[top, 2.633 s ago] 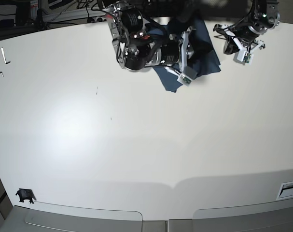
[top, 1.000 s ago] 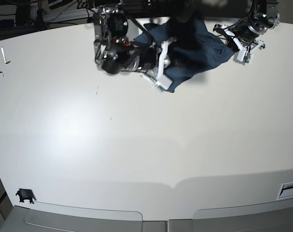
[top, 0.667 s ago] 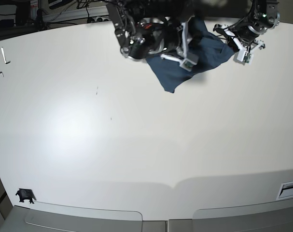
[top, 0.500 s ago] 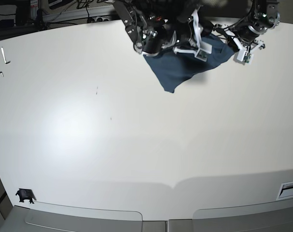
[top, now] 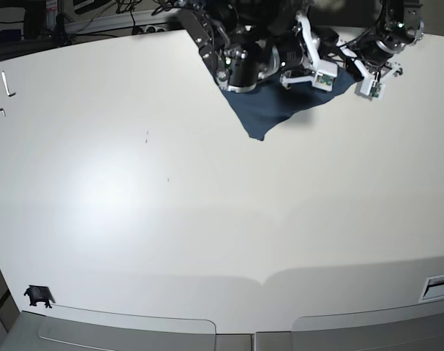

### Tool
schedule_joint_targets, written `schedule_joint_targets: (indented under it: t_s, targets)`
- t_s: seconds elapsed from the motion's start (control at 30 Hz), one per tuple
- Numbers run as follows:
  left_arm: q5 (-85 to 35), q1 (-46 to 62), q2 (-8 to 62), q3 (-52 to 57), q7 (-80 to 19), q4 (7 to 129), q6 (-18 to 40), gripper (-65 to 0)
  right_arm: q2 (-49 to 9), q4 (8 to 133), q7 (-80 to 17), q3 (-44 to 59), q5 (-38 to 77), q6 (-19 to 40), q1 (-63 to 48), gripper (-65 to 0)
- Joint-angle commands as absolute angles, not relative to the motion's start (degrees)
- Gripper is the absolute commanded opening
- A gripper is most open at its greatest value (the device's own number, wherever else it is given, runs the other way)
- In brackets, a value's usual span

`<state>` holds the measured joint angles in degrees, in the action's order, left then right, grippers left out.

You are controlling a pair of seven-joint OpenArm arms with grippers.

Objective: Fold the T-shirt properly
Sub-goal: 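Press the bundled shirt with the right gripper beside the left gripper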

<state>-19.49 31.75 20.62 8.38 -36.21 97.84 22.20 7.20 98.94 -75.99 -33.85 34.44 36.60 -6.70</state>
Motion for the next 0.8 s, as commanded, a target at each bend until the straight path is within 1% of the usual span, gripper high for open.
schedule_joint_targets:
  t_s: [0.0, 0.23, 0.37, 0.43, 0.77]
  targets:
    - [-16.51, 33.32, 20.84, 8.27, -42.15, 97.06, 21.87, -65.0, 7.97, 100.84, -73.25, -31.64, 33.12, 35.94, -5.06, -65.0]
    - [-16.53, 33.32, 20.84, 8.27, -42.11, 97.06, 21.87, -65.0, 7.94, 104.16, -73.32, -17.12, 33.19, 35.94, -4.95, -65.0]
    - [-16.53, 33.32, 20.84, 8.27, -42.06, 97.06, 21.87, -65.0, 7.84, 104.16, -75.2, -11.31, 34.39, 35.97, -5.21, -65.0]
    - [-16.51, 33.32, 20.84, 8.27, -42.09, 97.06, 21.87, -65.0, 7.46, 104.16, -75.68, -10.11, 36.03, 35.97, -6.2, -65.0]
    - [-16.53, 33.3, 20.84, 8.27, -42.04, 97.06, 21.87, -65.0, 5.74, 104.16, -77.21, -10.22, 35.99, 35.97, -15.2, -65.0]
